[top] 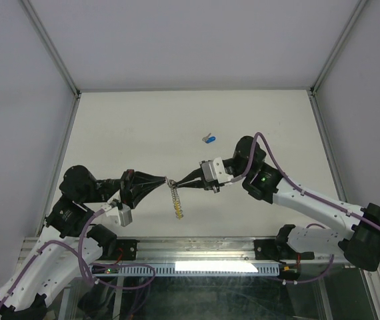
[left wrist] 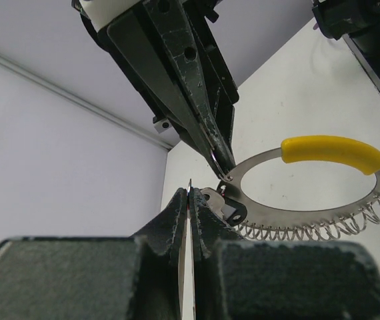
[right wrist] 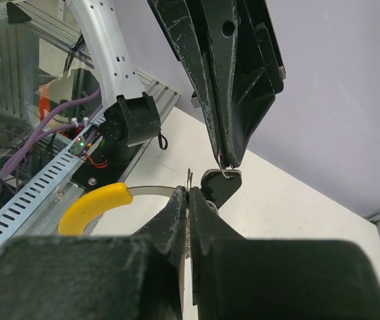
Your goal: Put the keys on the keyring
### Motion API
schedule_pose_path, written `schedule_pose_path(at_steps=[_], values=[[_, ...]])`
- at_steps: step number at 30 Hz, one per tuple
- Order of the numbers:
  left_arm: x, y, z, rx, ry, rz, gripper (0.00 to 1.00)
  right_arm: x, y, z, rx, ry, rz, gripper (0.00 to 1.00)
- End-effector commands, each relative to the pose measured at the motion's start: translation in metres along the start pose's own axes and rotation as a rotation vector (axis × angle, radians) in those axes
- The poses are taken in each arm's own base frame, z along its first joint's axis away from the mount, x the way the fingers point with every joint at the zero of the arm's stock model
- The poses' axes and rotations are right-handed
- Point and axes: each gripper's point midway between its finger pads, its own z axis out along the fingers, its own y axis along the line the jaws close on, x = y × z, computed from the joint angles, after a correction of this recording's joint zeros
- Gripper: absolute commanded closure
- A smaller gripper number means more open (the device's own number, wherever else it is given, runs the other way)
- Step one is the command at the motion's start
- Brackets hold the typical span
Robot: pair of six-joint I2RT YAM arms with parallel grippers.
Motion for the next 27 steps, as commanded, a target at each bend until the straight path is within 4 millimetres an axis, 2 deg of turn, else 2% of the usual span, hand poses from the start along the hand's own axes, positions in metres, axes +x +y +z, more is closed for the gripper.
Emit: schedule_pose_path(at_steps=[1,13,27], values=[[-0.023,0.006,0.0,0.018,-0.068,0.076,1.0,-0.032,-0.017,0.002,0.032,-0.058,-0.037,1.0],[-0.022,0.002,0.001,0.028,-0.072,0.077,1.0,-0.038,-0.022,0.004,0.044,-0.078,-0.003,1.0],[-0.024,0.002,0.0,0.029,-0.077,0.079,1.0,-0.033,-0.028,0.006,0.077,-0.079,0.056,1.0]])
